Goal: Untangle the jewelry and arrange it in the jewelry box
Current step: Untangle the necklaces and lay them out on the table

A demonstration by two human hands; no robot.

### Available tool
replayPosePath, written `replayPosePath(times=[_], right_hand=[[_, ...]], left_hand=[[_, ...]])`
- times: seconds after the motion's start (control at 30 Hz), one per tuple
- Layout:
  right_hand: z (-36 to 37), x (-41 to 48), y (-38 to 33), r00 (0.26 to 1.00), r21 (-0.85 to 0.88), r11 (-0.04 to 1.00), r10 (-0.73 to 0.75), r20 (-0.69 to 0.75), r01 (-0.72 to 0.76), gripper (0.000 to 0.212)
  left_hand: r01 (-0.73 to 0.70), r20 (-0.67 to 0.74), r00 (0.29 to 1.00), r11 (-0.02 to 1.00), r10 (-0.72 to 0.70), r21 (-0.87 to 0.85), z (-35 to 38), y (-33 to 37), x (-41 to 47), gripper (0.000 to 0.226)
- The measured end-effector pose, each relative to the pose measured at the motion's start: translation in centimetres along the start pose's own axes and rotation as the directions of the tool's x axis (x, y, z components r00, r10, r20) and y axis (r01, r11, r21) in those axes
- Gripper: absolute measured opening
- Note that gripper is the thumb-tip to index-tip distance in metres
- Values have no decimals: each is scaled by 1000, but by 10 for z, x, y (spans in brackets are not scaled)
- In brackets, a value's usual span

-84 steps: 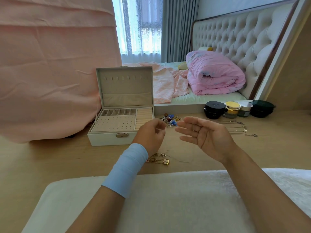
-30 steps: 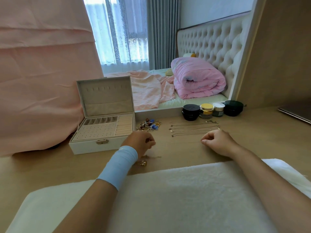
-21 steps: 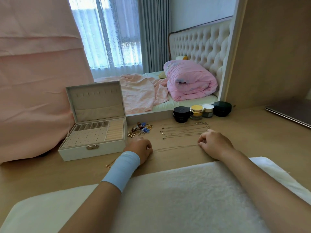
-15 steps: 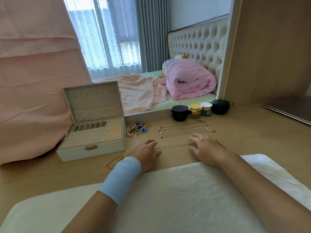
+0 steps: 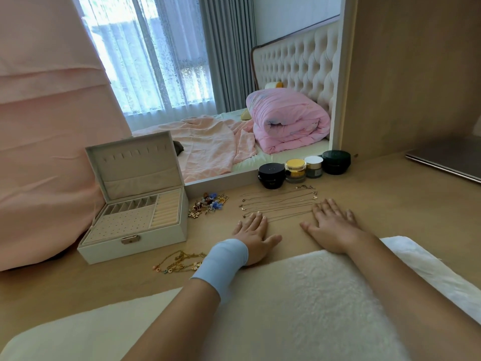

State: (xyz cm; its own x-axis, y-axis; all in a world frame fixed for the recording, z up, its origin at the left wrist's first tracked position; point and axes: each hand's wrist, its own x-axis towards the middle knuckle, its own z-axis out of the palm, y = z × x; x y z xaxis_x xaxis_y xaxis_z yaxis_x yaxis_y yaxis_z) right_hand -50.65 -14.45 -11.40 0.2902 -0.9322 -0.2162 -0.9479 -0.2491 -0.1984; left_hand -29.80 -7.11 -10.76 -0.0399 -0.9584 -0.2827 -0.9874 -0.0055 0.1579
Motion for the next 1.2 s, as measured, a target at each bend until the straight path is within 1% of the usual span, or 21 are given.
replayPosePath(times=[0.2,0.4,0.5,0.6,0.73,0.83,0.9,0.97,1.1,1.2], right_hand=[[3,5,3,999,9,1000,-9,-54,9,82],[0,4,5,983,25,995,-88,-164,94,74],[-1,-4,-2,962,3,989,-146,-229,151,68],[-2,-17,-30,932,-18,964,-261,-253,265,59],[-6,-36,-89,875,23,899,-419,-243,437,44],[-4,-45,-135,851,104,852,-491,-188,514,34],[0,-46,-160,845,169,829,-513,-152,533,30],[6,-44,-179,844,193,822,-521,-126,536,29],[22,-37,-204,837,161,821,-535,-113,547,27],[31,-33,-210,836,113,831,-528,-151,545,22]], left_hand=[[-7,-59,998,1000,7,-2,4,-3,9,73],[-29,-254,967,998,13,-60,-5,-16,-9,66],[-53,-341,940,987,-3,-153,-12,-32,-30,57],[-41,-406,913,979,-44,-200,-22,-53,-54,41],[-32,-432,895,947,-115,-319,-29,-80,-83,25],[15,-444,877,934,-185,-358,-26,-104,-96,21],[57,-445,867,932,-223,-358,-20,-121,-103,21],[76,-460,855,935,-240,-345,-14,-135,-106,20],[92,-428,875,945,-227,-313,-6,-152,-109,16],[94,-412,883,945,-225,-314,-1,-158,-108,17]])
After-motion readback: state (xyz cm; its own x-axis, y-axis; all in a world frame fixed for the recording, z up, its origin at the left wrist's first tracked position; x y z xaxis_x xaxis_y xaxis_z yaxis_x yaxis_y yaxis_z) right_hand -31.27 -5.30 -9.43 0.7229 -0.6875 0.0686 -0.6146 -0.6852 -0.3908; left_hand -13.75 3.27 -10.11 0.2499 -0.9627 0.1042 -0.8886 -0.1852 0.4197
